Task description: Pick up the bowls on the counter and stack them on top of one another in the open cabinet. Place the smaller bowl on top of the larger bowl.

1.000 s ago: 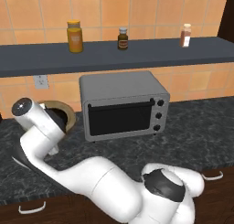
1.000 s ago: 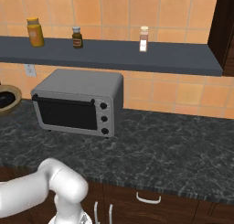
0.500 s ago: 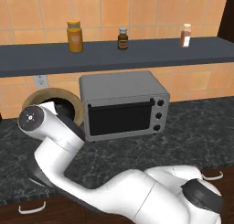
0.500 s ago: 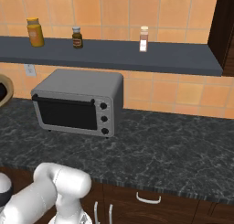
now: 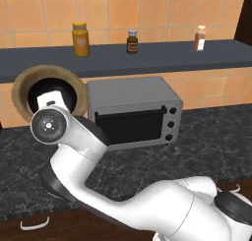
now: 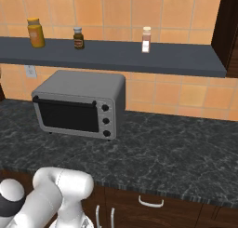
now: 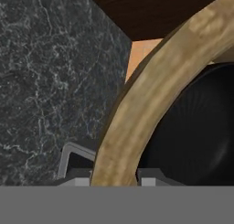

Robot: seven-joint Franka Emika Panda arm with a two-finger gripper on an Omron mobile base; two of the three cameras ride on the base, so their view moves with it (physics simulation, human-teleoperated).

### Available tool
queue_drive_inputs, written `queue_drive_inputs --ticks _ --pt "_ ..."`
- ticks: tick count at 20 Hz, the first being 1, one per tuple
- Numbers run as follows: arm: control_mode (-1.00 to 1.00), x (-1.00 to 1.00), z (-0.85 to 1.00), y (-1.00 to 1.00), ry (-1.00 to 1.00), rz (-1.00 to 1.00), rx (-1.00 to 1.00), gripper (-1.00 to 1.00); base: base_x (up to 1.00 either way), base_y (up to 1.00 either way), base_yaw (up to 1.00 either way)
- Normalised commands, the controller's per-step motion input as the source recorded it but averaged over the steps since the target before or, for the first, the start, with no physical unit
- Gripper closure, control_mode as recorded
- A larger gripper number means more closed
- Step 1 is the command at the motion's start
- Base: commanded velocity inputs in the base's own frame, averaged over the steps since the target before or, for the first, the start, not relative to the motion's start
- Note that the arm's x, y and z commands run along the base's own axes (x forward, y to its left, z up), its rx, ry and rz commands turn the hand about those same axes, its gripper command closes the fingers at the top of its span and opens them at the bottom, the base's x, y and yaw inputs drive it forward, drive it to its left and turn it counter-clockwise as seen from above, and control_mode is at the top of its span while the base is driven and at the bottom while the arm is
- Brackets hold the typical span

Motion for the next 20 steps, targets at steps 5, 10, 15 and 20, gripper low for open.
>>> queue_drive_inputs --ticks 5,10,15,20 --pt "-1.00 0.00 0.92 0.00 0.00 0.07 -0.01 1.00 0.00 0.00 0.00" --pt "-1.00 0.11 0.67 0.00 0.06 0.04 -0.04 1.00 0.00 0.00 0.00" --pt "-1.00 0.44 0.44 0.00 0.24 0.08 -0.12 1.00 0.00 0.00 0.00" --pt "-1.00 0.17 0.45 0.00 0.16 0.05 -0.15 1.00 0.00 0.00 0.00"
